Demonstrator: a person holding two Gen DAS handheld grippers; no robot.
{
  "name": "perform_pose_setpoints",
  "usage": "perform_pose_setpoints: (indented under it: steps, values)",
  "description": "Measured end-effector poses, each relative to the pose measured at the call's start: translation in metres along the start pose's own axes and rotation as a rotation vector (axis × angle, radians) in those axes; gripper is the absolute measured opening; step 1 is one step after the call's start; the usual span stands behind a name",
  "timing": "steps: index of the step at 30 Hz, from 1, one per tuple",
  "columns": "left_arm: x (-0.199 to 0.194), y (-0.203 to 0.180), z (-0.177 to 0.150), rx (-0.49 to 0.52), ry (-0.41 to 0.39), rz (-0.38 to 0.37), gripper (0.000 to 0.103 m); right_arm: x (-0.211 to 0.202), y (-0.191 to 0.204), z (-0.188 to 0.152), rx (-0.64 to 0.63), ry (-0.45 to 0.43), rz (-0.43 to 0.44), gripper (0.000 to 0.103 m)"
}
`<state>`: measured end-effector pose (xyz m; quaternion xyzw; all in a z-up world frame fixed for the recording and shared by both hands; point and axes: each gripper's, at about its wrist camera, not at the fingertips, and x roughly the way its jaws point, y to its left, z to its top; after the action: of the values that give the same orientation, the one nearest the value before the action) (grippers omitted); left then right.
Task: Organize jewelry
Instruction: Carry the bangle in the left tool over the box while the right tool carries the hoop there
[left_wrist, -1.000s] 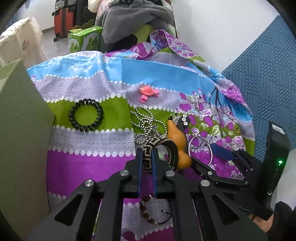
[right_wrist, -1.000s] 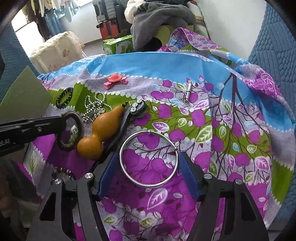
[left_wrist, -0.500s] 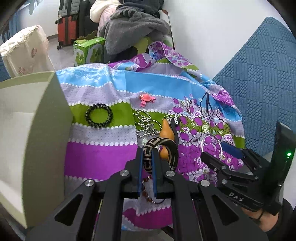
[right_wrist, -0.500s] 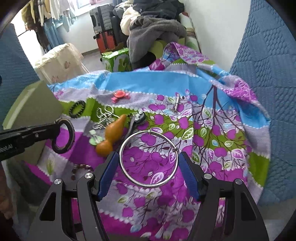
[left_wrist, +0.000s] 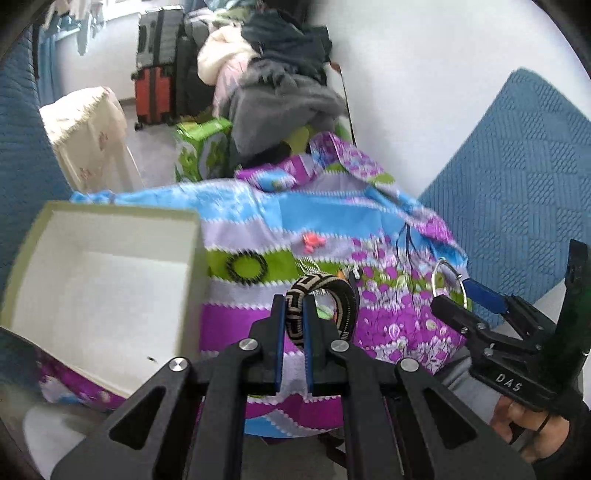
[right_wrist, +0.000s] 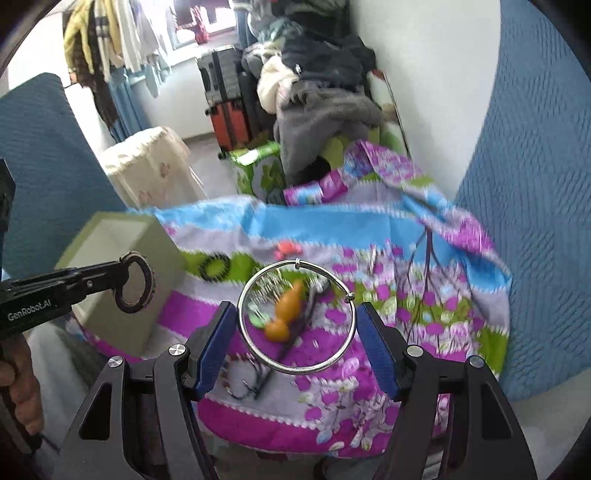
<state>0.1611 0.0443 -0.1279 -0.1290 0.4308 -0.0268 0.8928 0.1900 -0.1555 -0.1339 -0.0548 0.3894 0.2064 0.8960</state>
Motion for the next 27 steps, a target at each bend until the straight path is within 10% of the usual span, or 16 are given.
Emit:
perform_pose_setpoints:
  steps: [19,27]
  values:
    - [-0.106,0.059,0.04,-0.068,-0.233,0.144,0.009,-0.052,0.101,0.102,-0.133,-0.206,0.169,0.066]
    - [-0.106,0.113,0.022,-0.163,-0.219,0.205,0.009,-0.02,0.165,0.107,-0.218,-0.159,0.265,0.066]
